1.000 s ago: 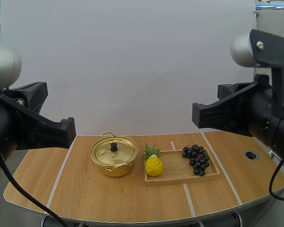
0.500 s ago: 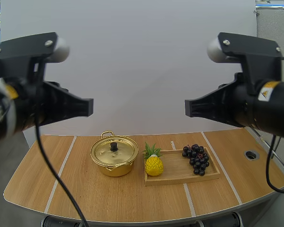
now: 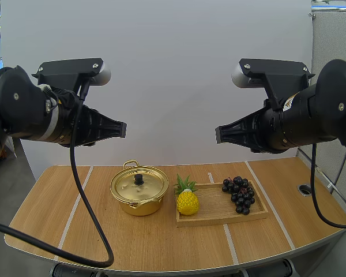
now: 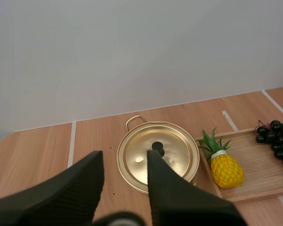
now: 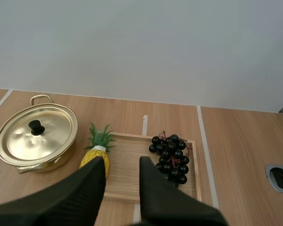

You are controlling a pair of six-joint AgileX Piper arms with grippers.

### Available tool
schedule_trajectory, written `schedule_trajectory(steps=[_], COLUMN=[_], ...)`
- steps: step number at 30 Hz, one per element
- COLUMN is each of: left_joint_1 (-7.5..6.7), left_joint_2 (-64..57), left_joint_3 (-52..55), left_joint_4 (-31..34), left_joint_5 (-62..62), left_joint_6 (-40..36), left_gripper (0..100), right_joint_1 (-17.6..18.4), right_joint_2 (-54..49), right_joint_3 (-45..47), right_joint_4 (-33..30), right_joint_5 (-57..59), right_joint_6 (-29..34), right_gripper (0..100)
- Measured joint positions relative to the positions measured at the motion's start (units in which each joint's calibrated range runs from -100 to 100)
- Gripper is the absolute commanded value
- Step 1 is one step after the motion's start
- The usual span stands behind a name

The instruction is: Open the pot, put the grape inside, and close it

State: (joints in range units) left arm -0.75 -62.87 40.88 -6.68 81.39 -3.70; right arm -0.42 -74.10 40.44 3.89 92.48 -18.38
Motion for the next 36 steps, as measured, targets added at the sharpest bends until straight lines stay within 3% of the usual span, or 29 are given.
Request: schedule_trajectory(steps=[1,5,12,19,24,32,36], left_joint_1=[0.0,0.0,0.0,0.0,0.0,0.0,0.0], left_joint_2=[0.2,0.3,0.3,2.3,8.7,21.2,34.0], left_joint_3=[0.0,0.0,0.0,0.0,0.0,0.0,-2.6], left_joint_4=[0.0,0.0,0.0,-5.5,-11.0,-12.9,-14.0], left_joint_5=[0.0,2.5,5.2,5.2,4.3,-1.1,-3.0], left_joint_6=[0.0,3.4,9.6,17.3,23.2,28.5,31.9], left_gripper=[100,100,100,100,100,100,100], right_joint_1=[0.0,0.0,0.0,0.0,0.0,0.0,0.0], right_joint_2=[0.0,0.0,0.0,0.0,0.0,0.0,0.0], right_joint_3=[0.0,0.0,0.0,0.0,0.0,0.0,0.0], right_joint_4=[0.4,4.4,5.4,6.0,6.0,5.5,5.5], right_joint_5=[0.0,0.0,0.0,-0.9,-1.1,0.8,6.1], right_joint_6=[0.1,3.1,4.1,4.1,4.1,4.1,1.5], right_gripper=[100,100,100,100,100,100,100])
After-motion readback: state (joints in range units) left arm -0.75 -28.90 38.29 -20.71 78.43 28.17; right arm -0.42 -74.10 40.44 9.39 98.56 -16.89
